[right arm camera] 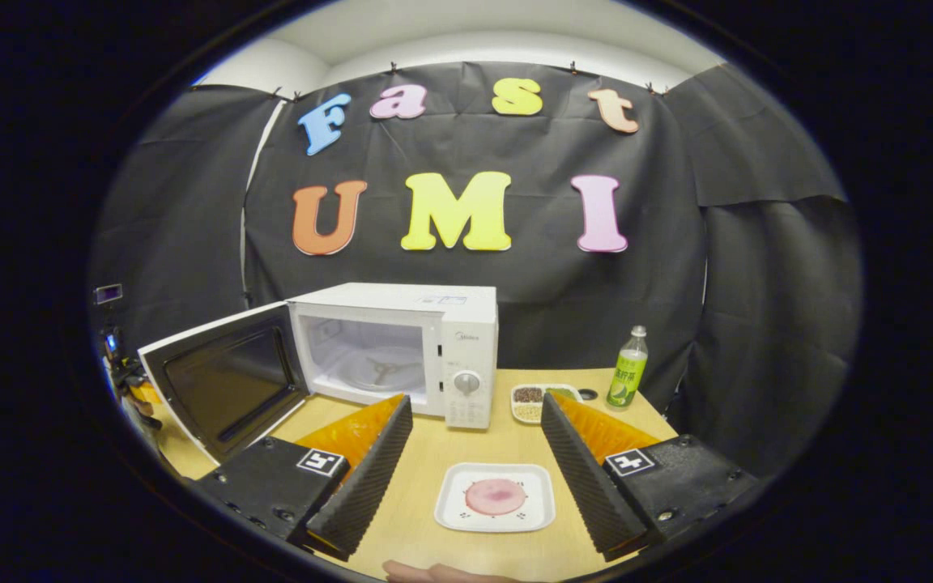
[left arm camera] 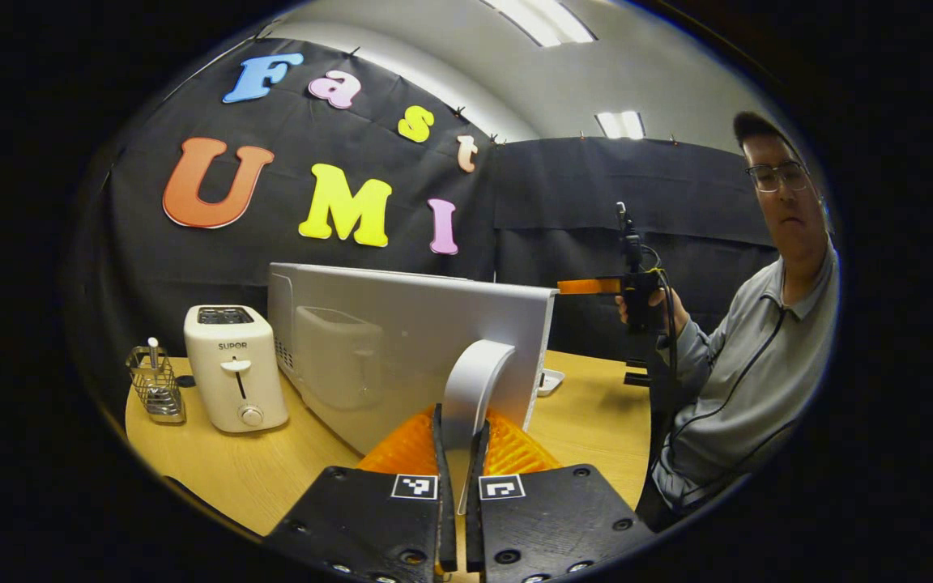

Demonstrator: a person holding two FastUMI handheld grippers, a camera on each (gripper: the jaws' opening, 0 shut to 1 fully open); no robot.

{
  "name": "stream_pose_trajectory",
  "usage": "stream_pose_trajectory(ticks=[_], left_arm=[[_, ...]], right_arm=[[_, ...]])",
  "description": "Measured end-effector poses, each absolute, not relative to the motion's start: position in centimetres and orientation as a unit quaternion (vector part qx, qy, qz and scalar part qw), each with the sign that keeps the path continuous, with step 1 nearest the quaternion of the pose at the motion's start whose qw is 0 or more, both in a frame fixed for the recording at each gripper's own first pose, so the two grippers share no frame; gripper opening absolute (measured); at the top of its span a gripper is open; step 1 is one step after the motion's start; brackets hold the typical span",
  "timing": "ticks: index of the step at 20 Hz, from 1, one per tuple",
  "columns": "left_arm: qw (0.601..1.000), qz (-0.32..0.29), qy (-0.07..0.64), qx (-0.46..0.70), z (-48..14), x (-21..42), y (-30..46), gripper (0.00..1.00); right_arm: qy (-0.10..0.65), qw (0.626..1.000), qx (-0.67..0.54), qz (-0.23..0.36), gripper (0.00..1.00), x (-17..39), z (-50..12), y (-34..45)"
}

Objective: Open the microwave oven with the left hand, put the food in, and close the microwave oven.

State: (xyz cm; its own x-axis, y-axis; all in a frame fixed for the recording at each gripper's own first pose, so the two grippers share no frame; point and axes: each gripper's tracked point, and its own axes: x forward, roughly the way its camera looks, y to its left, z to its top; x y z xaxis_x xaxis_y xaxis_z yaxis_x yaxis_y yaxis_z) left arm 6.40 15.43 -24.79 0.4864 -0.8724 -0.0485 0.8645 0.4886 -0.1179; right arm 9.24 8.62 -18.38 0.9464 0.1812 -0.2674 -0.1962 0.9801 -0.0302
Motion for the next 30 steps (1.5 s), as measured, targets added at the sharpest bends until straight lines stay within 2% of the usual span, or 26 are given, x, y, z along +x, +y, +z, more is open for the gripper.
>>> stream_pose_trajectory(ticks=[1,2,5,6,7,8,9,10,13,14,15,16,17,18,19,20,21,22,25,28,29,30], left_arm=[[0.854,-0.516,0.053,-0.036,-24.8,6.4,15.2,0.04],[0.848,-0.526,0.056,-0.031,-24.9,6.3,14.9,0.04],[0.827,-0.560,0.051,-0.017,-25.0,5.8,14.6,0.05],[0.818,-0.573,0.046,-0.018,-24.7,5.6,14.4,0.04],[0.808,-0.586,0.048,-0.023,-24.8,5.4,13.9,0.04],[0.800,-0.597,0.048,-0.030,-24.7,5.4,13.6,0.04],[0.793,-0.607,0.049,-0.028,-24.7,5.4,13.2,0.05],[0.786,-0.616,0.048,-0.024,-24.6,5.4,13.0,0.04],[0.768,-0.638,0.058,-0.011,-24.9,5.2,12.5,0.05],[0.763,-0.643,0.059,-0.009,-24.8,5.1,12.3,0.05],[0.758,-0.650,0.060,-0.008,-24.9,5.1,12.2,0.05],[0.750,-0.659,0.056,-0.010,-24.8,5.1,12.1,0.05],[0.743,-0.667,0.054,-0.013,-24.8,5.0,12.2,0.05],[0.735,-0.675,0.052,-0.022,-24.8,4.9,12.2,0.05],[0.727,-0.684,0.047,-0.031,-24.7,4.8,12.2,0.05],[0.720,-0.692,0.042,-0.044,-24.5,4.8,12.2,0.05],[0.716,-0.694,0.037,-0.058,-24.5,4.9,12.1,0.05],[0.719,-0.691,0.032,-0.067,-24.6,4.9,12.0,0.05],[0.731,-0.680,0.005,-0.056,-24.4,5.2,11.9,0.04],[0.718,-0.688,0.053,-0.091,-24.6,5.2,10.8,0.04],[0.729,-0.676,0.060,-0.084,-24.5,5.1,10.4,0.05],[0.750,-0.657,0.043,-0.063,-24.3,5.2,9.9,0.05]], right_arm=[[0.130,0.986,-0.031,0.096,1.00,9.2,-18.2,8.9],[0.128,0.986,-0.033,0.098,0.95,9.2,-17.9,9.1],[0.121,0.986,-0.039,0.106,0.95,9.3,-17.6,9.8],[0.121,0.986,-0.037,0.107,1.00,9.3,-17.6,9.9],[0.123,0.986,-0.034,0.107,1.00,9.4,-17.8,9.9],[0.127,0.985,-0.033,0.108,0.95,9.4,-18.1,9.9],[0.131,0.985,-0.032,0.109,1.00,9.5,-18.3,9.9],[0.133,0.985,-0.032,0.109,0.95,9.5,-18.4,9.9],[0.131,0.985,-0.027,0.105,0.95,9.7,-18.5,9.5],[0.133,0.985,-0.025,0.104,1.00,9.7,-18.6,9.4],[0.134,0.985,-0.021,0.104,1.00,9.8,-18.8,9.3],[0.134,0.985,-0.018,0.104,0.95,9.8,-18.9,9.2],[0.137,0.985,-0.015,0.103,1.00,9.8,-19.1,9.1],[0.139,0.985,-0.012,0.102,0.95,9.8,-19.3,8.9],[0.141,0.985,-0.012,0.100,1.00,9.8,-19.4,8.8],[0.142,0.985,-0.012,0.099,1.00,9.8,-19.6,8.6],[0.141,0.985,-0.010,0.099,1.00,9.5,-19.5,8.6],[0.139,0.985,-0.008,0.101,0.95,9.4,-19.5,8.6],[0.135,0.985,-0.010,0.102,0.95,9.4,-19.5,8.3],[0.135,0.986,-0.004,0.101,0.95,9.6,-19.3,8.0],[0.135,0.986,-0.004,0.101,0.95,9.5,-19.3,8.0],[0.136,0.985,-0.005,0.103,1.00,9.3,-19.1,8.0]])
